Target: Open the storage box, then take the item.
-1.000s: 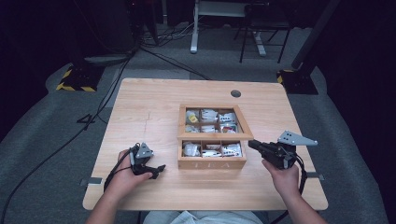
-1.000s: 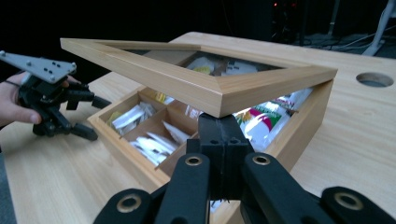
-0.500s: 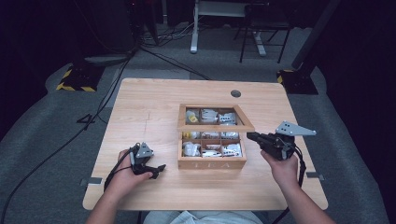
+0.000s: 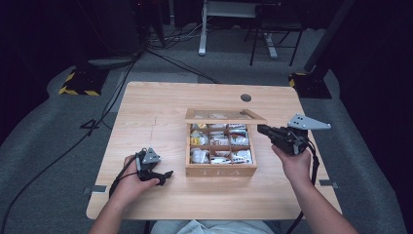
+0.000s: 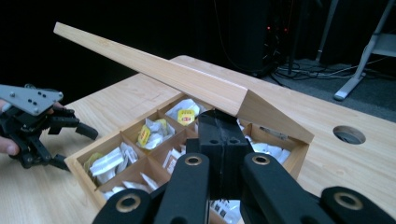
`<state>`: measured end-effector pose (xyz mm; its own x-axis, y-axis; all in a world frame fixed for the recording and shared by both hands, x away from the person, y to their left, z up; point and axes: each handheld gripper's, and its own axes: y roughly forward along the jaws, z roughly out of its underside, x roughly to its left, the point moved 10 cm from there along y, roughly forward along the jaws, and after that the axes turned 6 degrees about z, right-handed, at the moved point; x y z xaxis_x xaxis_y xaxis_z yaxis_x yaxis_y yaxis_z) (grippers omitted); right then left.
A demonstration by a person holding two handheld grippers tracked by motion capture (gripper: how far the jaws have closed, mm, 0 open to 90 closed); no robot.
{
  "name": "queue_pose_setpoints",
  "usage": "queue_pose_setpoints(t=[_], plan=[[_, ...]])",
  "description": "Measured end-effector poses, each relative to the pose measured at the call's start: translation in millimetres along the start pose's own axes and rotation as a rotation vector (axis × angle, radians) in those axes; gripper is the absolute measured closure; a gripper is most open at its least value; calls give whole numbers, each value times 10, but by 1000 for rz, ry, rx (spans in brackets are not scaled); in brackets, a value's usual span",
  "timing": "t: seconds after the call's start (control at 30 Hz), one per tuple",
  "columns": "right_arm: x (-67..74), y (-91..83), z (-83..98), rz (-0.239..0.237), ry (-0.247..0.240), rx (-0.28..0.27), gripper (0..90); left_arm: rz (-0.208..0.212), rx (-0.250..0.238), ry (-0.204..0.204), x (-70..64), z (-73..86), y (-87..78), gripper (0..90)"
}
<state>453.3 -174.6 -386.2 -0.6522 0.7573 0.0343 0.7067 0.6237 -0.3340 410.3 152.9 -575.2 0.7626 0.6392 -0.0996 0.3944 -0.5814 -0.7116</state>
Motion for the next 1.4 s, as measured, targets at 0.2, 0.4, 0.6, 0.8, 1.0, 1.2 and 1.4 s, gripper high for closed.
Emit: queue_pose_setpoints(t=[0.2,0.4,0.6,0.8,1.0,1.2,1.4], plan=[[-14,33,-78,-3,-15,-10,900,4,-1,1,12,-23,20,192],[-13,58,-140,-2,-37,-12,900,3,-1,1,17,-29,26,192],[-34,91,-191,-18,-49,-18,900,4,-1,1,18,-30,26,191],[-42,118,-194,-13,-64,-6,900,5,3,7,24,-31,27,191],[-48,146,-214,-13,-71,-10,900,8,3,8,23,-32,29,189],[-59,154,-233,-13,-78,-10,900,9,4,8,23,-32,29,189],[-59,152,-231,-14,-79,-8,900,19,9,16,17,-36,32,179]])
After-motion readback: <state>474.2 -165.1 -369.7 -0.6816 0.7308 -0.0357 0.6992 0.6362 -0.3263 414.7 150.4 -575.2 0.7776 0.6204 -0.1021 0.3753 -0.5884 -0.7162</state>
